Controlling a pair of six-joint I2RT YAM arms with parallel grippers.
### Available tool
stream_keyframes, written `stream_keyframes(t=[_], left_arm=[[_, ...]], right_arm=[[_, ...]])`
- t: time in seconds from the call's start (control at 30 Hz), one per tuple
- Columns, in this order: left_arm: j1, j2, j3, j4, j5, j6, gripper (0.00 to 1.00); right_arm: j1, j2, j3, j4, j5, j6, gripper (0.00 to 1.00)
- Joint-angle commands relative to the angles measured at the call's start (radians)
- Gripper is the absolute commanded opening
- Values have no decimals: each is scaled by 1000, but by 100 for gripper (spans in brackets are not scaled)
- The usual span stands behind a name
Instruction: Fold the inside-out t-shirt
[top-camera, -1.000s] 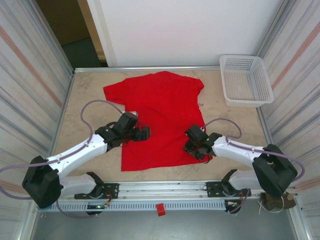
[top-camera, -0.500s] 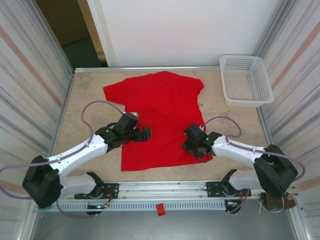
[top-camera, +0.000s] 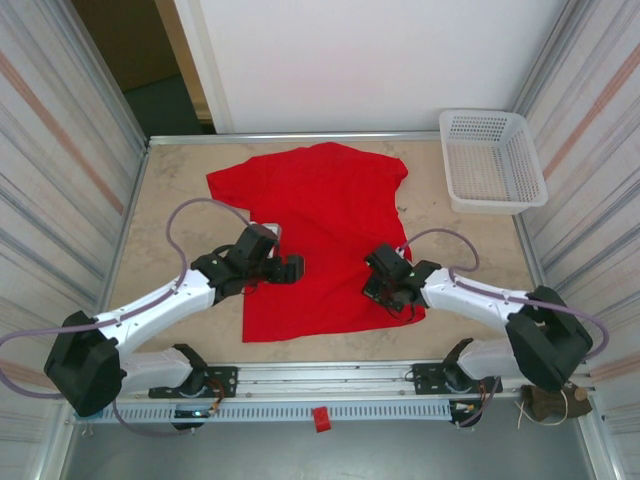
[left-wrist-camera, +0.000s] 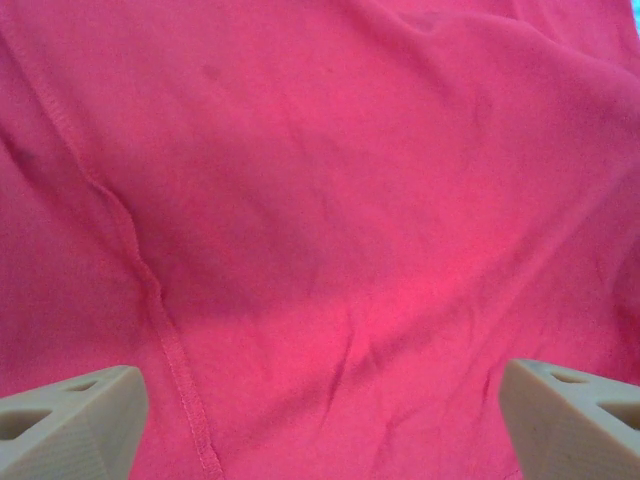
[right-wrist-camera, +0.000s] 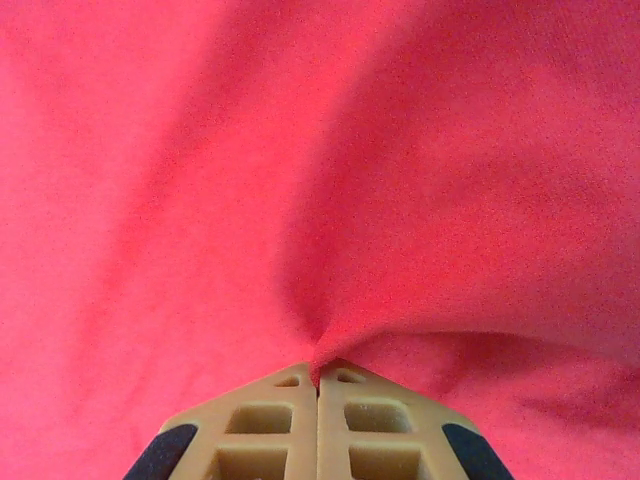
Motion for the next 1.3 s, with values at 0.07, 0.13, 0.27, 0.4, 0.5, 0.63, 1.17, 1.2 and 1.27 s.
stream_keyframes(t=[0.07,0.13,0.27,0.4,0.5,0.63,1.17,1.2,1.27], left_arm=[[-61,-56,13,75,78,235,91],[-100,-42,25,92,80,278,92],[-208,20,32,165,45,337,92],[-326,110,28,272,-38,383,92],[-414,179,31,348,-134,423,94],[-478,283,63,381,-307,433,96],[-375,332,266,202,-276,468,0],[-345,315,317,133,-203,457,0],[-309,301,421,0,-108,438,0]], right_arm=[[4,-136,96,-94,24,-40,0],[2,-153,118,-109,27,-45,0],[-4,-168,140,-112,15,-48,0],[-10,-182,151,-116,16,-49,0],[-17,-193,151,-120,11,-53,0],[-22,-208,151,-124,8,-53,0],[-56,-277,99,-48,-42,-120,9],[-46,-322,83,-31,-40,-130,22],[-2,-400,22,9,-24,-133,28]])
